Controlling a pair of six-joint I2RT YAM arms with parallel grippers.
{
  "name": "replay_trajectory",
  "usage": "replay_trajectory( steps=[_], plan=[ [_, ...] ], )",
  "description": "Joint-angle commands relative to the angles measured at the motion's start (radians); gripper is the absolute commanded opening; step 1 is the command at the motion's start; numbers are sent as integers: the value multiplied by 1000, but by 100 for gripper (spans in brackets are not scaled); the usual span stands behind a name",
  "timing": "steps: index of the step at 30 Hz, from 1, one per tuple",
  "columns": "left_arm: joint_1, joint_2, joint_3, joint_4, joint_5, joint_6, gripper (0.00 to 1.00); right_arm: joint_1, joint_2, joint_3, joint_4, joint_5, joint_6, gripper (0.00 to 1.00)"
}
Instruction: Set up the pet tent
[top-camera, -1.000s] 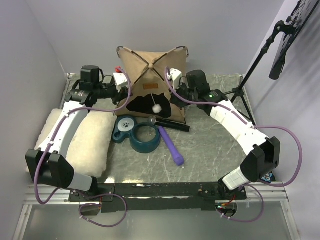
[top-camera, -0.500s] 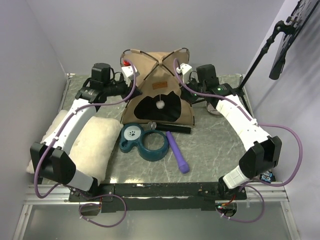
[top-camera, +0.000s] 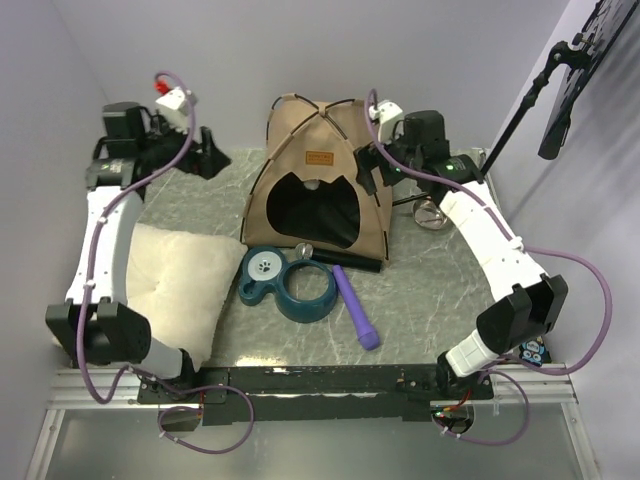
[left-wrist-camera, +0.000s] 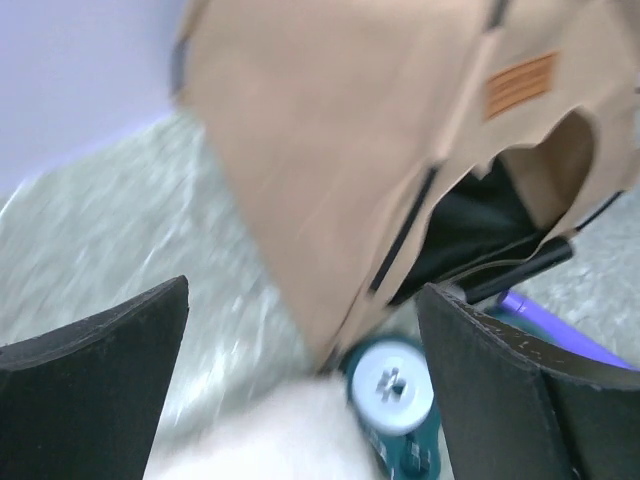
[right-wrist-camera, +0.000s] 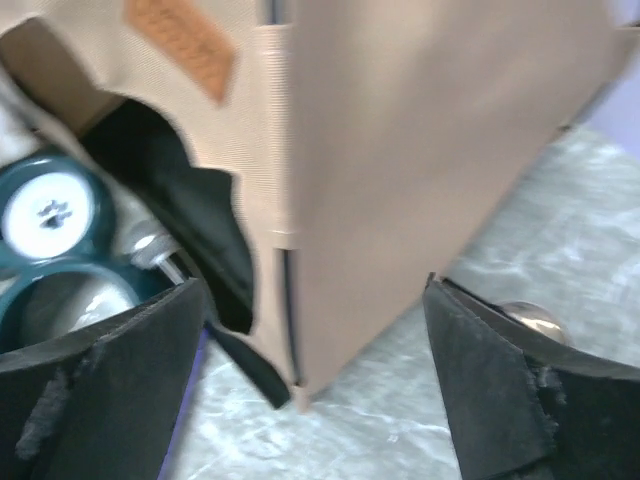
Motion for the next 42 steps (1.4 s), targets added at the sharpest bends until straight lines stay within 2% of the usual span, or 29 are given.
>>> replay_trajectory(
  steps=[1,3,5,7,9,13,17,19,22,25,29,30,32,36,38,42],
  plan=[
    [164,-89,23,-245,-68,42,100,-17,-104,32,10,3,7,97],
    [261,-106,-9,-337,-51,68,100,16,-136,18,-12,-73,10,95],
    [346,-103,-43,-449,-46,138,100,107,-150,6,-51,-124,-6,95],
    [402,-80,-100,-524,-148,177,100,183,-170,-36,-53,-154,-29,95],
    [476,-59,-149,-599,-193,238,100,251,-185,-95,-29,-182,-58,95],
    [620,-65,-282,-584,-264,330,100,363,-169,-185,22,-239,-97,95],
    [639,-88,-433,-445,-400,402,100,475,-86,-211,94,-236,-146,95],
    [639,-82,-505,-371,-442,404,100,509,-5,-167,97,-243,-123,95],
    [639,-37,-533,-362,-418,416,100,526,75,-119,128,-274,-71,94],
    [633,-63,-566,-343,-353,427,100,526,109,-96,126,-286,-45,94],
    [561,-51,-706,-198,-437,416,100,524,88,-142,154,-282,-39,94],
    [562,-22,-720,-172,-436,409,91,524,82,-148,152,-283,-40,94],
    [565,30,-708,-182,-421,410,50,520,66,-149,139,-280,-40,94],
    [579,35,-585,-332,-316,425,1,482,4,-183,146,-302,-25,95],
    [579,3,-490,-426,-249,442,1,460,-36,-209,159,-328,-19,95],
    [582,-48,-202,-651,-89,488,1,439,-154,-293,206,-377,-5,94]
  ],
)
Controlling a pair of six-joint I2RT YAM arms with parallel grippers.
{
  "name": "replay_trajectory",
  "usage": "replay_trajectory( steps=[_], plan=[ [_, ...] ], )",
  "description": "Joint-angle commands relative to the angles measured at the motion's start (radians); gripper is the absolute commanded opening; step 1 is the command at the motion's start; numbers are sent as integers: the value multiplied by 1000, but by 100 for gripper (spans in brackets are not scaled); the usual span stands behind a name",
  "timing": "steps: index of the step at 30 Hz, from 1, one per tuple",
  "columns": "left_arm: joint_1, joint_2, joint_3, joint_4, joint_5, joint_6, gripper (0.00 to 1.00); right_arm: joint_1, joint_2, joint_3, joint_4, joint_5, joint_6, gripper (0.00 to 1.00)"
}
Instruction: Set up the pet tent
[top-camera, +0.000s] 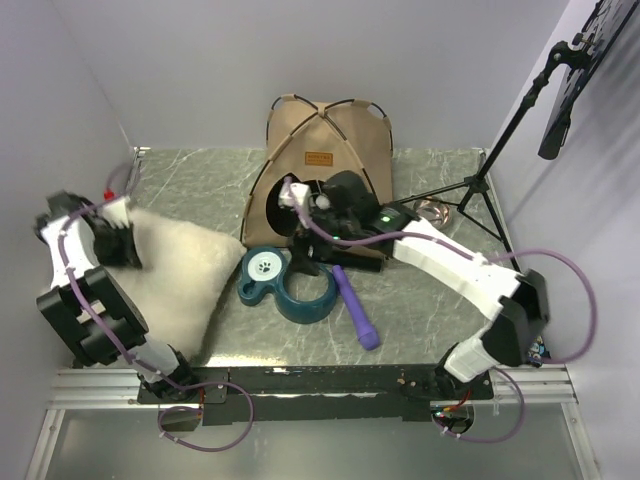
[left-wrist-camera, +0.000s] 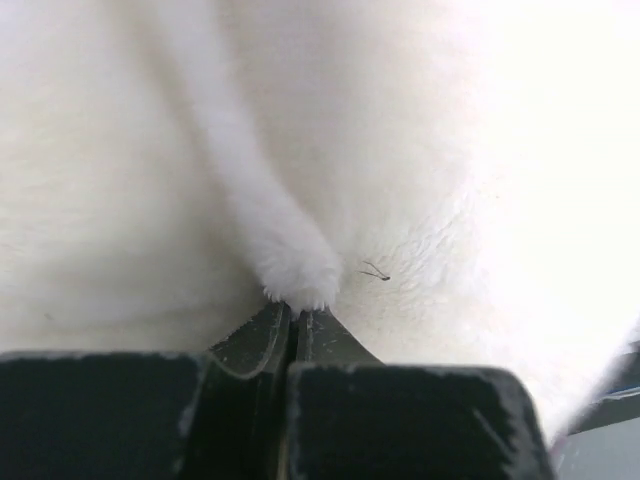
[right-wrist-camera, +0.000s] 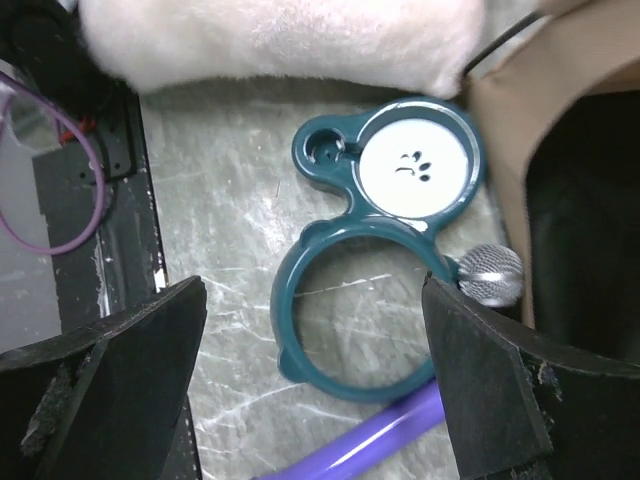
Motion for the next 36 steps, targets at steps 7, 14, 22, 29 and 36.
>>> replay_trajectory(
  steps=[7,14,22,29,36],
  plan=[
    [-43,-152,588,-373,507,8,1,-48,-383,-213,196,-86,65,95],
    [-231,-264,697,-373,724,-28,1,-51,-616,-382,146,16,62,95],
    [-490,-395,401,-90,831,-392,1,-54,-809,-557,54,40,216,95],
    [-869,-450,49,282,512,-739,1,-62,-881,-637,-1,59,304,98],
    [-927,-354,-54,440,328,-946,1,-155,-875,-701,-21,-34,468,100]
  ],
)
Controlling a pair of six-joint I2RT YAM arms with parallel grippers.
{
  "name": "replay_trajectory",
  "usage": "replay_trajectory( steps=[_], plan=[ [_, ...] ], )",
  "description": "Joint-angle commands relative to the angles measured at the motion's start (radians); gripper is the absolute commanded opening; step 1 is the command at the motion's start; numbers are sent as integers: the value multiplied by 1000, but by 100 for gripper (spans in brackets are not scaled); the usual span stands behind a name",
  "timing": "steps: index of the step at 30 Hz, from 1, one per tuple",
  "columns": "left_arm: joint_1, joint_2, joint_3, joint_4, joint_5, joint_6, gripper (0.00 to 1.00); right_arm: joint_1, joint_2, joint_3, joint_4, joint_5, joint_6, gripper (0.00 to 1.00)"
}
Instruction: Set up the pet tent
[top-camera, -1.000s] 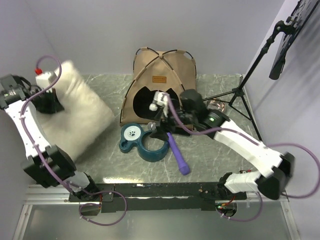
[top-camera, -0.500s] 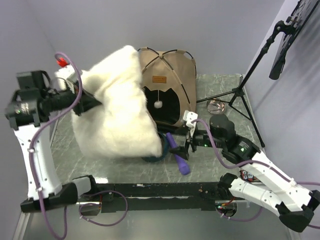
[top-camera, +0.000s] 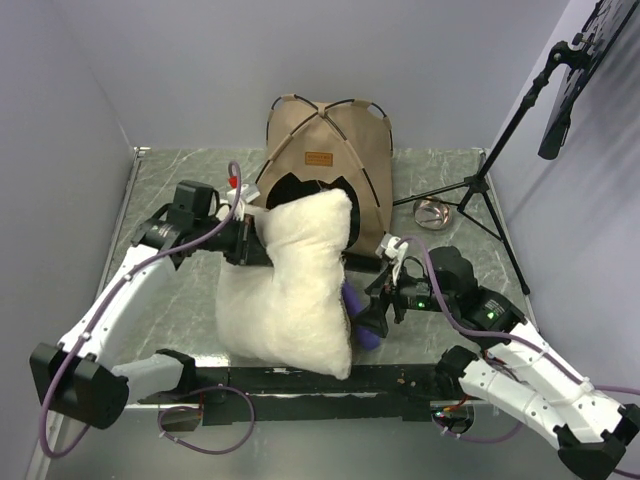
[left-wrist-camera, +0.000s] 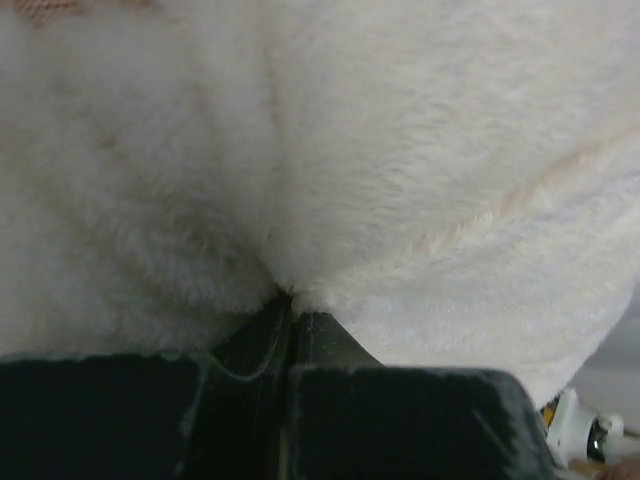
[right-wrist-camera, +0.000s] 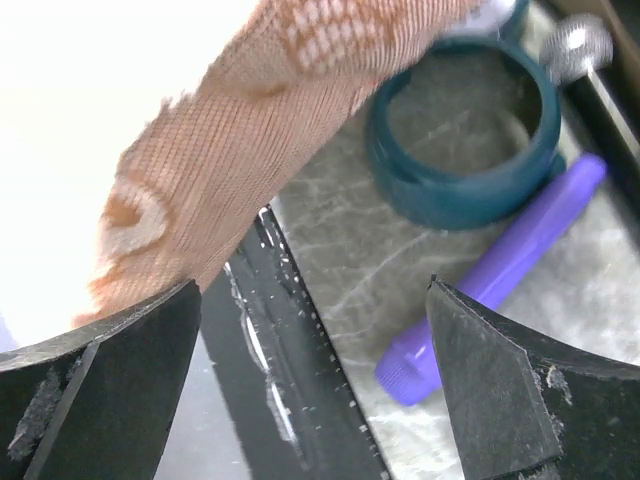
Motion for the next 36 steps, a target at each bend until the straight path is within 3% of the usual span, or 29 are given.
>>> replay_trajectory(
  steps=[1,6,14,17,18,19,21,23,25,30,36],
  plan=[
    [-5,32,3,221,-186,-239,1,-67,14,-46,-7,-23,143,100],
    [-8,147,23,193,-358,-287,1,-110,61,-27,8,3,133,100],
    [-88,212,35,235,-369,-180,3,-181,213,28,77,126,166,100],
    [-100,222,64,212,-328,-108,12,-216,290,43,100,128,182,100],
    [-103,226,75,193,-329,-76,19,-219,311,48,101,138,183,100],
    [-104,226,81,170,-325,-44,28,-225,325,49,105,134,182,100],
    [-97,189,90,146,-355,-11,56,-227,341,48,116,129,182,100],
    [-38,122,89,124,-354,-4,76,-233,347,43,114,103,186,96],
    [98,15,61,107,-227,-26,84,-235,342,36,113,100,192,95],
    [427,-205,-8,-33,-124,-62,93,-242,324,46,93,106,169,99],
    [507,-282,-126,-277,-245,-169,95,-242,383,78,120,128,159,100]
  ],
)
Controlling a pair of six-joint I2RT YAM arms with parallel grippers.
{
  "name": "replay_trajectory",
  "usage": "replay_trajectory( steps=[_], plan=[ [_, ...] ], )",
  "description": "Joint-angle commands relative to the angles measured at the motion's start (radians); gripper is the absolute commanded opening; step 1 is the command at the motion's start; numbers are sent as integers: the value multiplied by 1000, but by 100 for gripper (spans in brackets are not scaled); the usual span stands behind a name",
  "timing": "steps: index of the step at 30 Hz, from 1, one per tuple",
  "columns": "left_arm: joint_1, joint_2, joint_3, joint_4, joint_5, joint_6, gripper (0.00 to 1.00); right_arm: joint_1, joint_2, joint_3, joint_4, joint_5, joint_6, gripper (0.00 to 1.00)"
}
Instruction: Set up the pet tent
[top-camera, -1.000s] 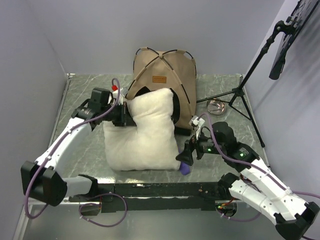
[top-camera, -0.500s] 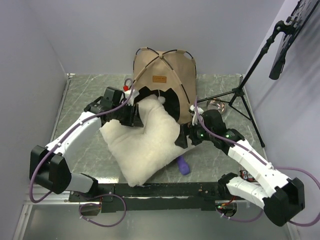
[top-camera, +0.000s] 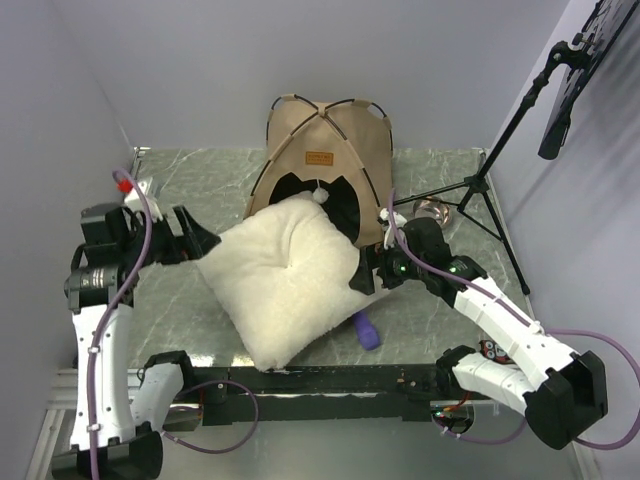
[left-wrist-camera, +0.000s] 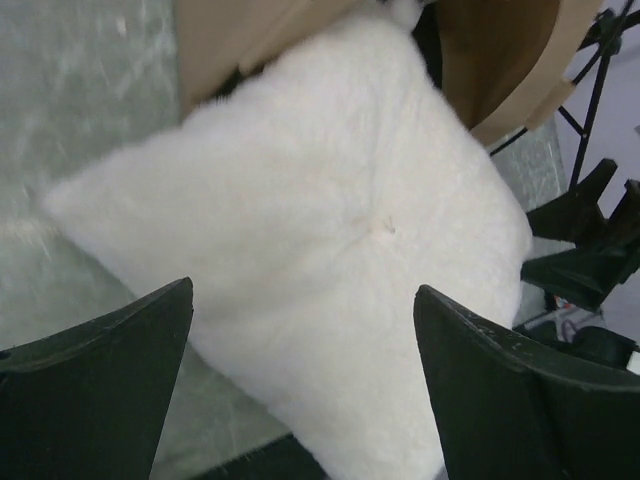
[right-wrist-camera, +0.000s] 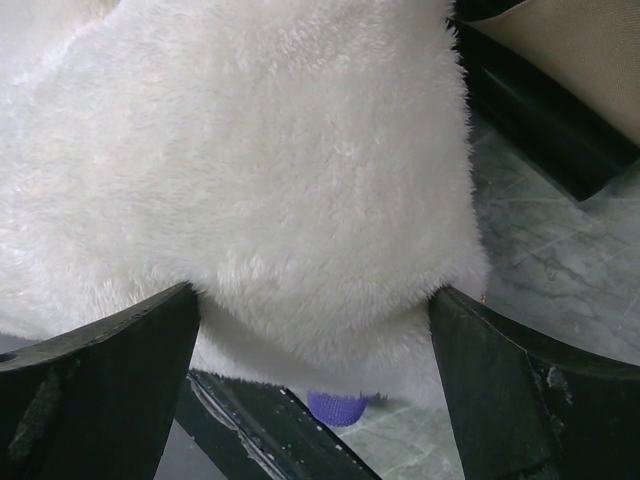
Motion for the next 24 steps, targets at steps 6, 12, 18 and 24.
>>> replay_trajectory(
  steps=[6,12,18,24],
  plan=[
    [35,-20,-284,-126,-25,-230,100,-7,138,99,57,-33,26,100],
    [25,25,-391,259,133,-354,93,-7,163,91,69,-92,57,95],
    [-237,-1,-324,500,96,-438,42,-7,146,94,66,-148,34,39],
    [-564,129,-163,531,-79,-380,7,-7,128,142,-26,-157,-10,0]
  ],
)
